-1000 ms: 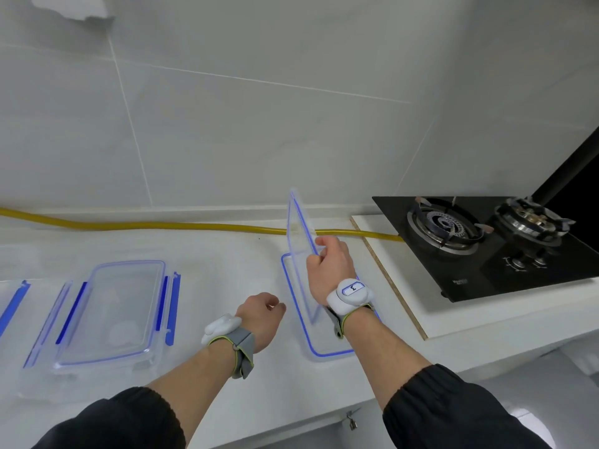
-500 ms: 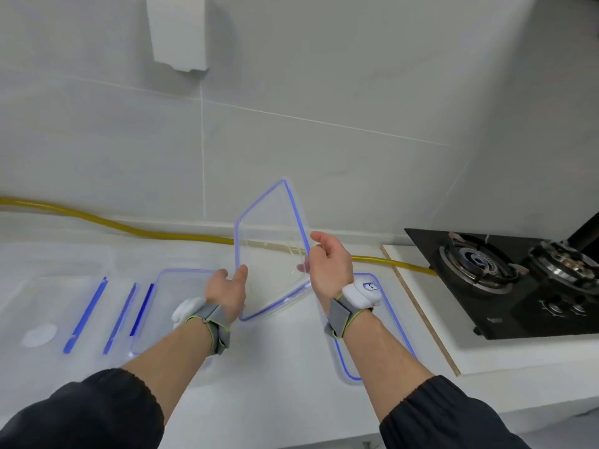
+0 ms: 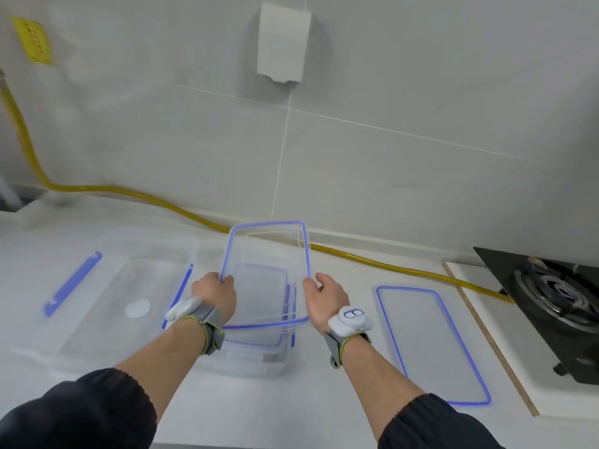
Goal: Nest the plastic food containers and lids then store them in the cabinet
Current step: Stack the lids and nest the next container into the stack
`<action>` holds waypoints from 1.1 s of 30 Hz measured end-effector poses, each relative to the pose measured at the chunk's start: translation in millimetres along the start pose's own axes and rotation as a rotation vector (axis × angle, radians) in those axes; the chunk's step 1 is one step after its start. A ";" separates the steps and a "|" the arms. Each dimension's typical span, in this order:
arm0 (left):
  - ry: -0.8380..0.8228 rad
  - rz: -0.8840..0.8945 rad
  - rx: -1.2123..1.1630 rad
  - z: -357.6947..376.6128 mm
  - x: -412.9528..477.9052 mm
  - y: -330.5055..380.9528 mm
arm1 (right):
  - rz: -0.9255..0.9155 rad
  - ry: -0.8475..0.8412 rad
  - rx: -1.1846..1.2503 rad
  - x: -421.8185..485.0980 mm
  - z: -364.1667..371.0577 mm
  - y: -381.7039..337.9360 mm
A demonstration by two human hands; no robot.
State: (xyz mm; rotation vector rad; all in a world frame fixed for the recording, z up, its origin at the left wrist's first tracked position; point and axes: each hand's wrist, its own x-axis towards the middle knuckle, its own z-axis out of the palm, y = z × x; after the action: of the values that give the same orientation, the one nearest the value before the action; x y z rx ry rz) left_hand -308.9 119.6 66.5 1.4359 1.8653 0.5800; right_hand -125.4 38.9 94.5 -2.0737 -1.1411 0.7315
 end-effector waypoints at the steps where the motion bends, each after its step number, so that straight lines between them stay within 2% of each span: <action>1: 0.003 0.001 0.017 -0.1 2.5 -5.7 | 0.026 -0.026 -0.053 0.3 6.3 4.1; 5: -0.023 0.010 0.103 3.2 12.8 -29.3 | 0.065 -0.084 -0.160 -3.9 26.4 15.5; 13: -0.085 -0.044 0.263 18.4 28.1 -63.1 | 0.128 -0.088 -0.287 -3.7 58.8 35.3; 23: -0.080 -0.031 0.249 21.3 27.8 -71.7 | 0.163 -0.058 -0.303 0.7 71.4 42.9; 28: -0.131 -0.019 0.308 14.8 38.5 -67.5 | 0.182 -0.050 -0.294 7.2 69.8 41.9; 33: -0.181 -0.044 0.170 18.7 49.1 -65.9 | 0.277 -0.115 -0.223 15.8 71.5 44.7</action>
State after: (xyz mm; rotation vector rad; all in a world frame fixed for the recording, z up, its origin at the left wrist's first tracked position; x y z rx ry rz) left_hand -343.9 146.6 -5.2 1.4980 1.8318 0.2658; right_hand -147.2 53.9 13.0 -2.4382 -1.0476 0.8983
